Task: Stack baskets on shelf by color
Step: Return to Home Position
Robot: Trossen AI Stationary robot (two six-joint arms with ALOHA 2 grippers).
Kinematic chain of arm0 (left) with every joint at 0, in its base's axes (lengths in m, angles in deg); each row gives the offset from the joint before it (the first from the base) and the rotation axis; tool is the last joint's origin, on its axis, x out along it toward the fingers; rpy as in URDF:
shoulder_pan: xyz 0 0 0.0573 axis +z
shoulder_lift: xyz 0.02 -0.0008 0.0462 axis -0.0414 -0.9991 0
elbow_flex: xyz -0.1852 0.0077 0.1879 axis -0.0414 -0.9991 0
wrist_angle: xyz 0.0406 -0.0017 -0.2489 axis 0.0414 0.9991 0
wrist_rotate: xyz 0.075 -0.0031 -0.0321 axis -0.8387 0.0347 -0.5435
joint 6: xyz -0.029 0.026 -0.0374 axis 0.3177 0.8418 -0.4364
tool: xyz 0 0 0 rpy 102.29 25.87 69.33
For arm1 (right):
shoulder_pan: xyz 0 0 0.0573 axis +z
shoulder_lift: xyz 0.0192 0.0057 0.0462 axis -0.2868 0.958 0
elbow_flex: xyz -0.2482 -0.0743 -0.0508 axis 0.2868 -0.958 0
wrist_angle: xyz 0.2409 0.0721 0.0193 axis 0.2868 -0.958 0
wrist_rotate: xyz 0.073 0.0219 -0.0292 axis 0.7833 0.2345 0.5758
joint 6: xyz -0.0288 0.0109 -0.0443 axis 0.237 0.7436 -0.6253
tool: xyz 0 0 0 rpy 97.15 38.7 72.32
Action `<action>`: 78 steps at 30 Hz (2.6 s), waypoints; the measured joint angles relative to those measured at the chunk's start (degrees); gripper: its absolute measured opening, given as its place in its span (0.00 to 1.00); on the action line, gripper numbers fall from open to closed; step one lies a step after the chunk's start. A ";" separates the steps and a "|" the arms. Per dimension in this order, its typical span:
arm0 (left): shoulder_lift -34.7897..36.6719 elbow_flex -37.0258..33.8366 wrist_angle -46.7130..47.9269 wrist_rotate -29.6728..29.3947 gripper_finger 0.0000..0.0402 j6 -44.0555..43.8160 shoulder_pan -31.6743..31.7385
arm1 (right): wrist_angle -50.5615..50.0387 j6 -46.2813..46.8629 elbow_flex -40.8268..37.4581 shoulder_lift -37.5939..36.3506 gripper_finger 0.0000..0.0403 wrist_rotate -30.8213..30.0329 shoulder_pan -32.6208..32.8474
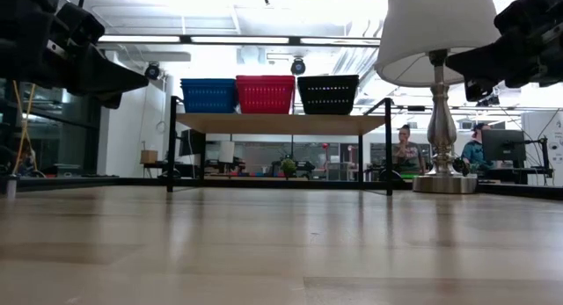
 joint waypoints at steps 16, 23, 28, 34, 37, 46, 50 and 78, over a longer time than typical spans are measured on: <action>0.00 0.00 -0.02 0.00 0.01 0.00 0.00 | 0.00 3.69 -0.01 0.05 0.00 -0.04 -0.07; -0.01 0.00 -0.04 0.00 0.01 0.00 0.00 | 0.00 3.65 -0.03 0.05 0.00 -0.04 -0.07; -0.02 0.00 -0.04 0.00 0.01 0.00 0.00 | 0.00 3.58 -0.03 0.05 0.00 -0.04 -0.07; 0.00 0.00 -0.04 0.00 0.01 0.00 0.00 | 0.00 3.55 -0.06 0.05 0.00 -0.04 -0.07; 0.00 0.00 -0.04 0.00 0.01 0.00 0.00 | 0.00 3.55 -0.06 0.05 0.00 -0.04 -0.07; 0.00 0.00 -0.04 0.00 0.01 0.00 0.00 | 0.00 3.54 -0.06 0.05 0.00 -0.04 -0.07; -0.01 0.00 -0.04 0.00 0.01 0.00 0.01 | 0.00 3.55 -0.06 0.05 0.00 -0.04 -0.07; -0.01 0.00 -0.04 0.00 0.01 0.00 0.02 | 0.00 3.53 -0.08 0.05 0.00 -0.06 -0.07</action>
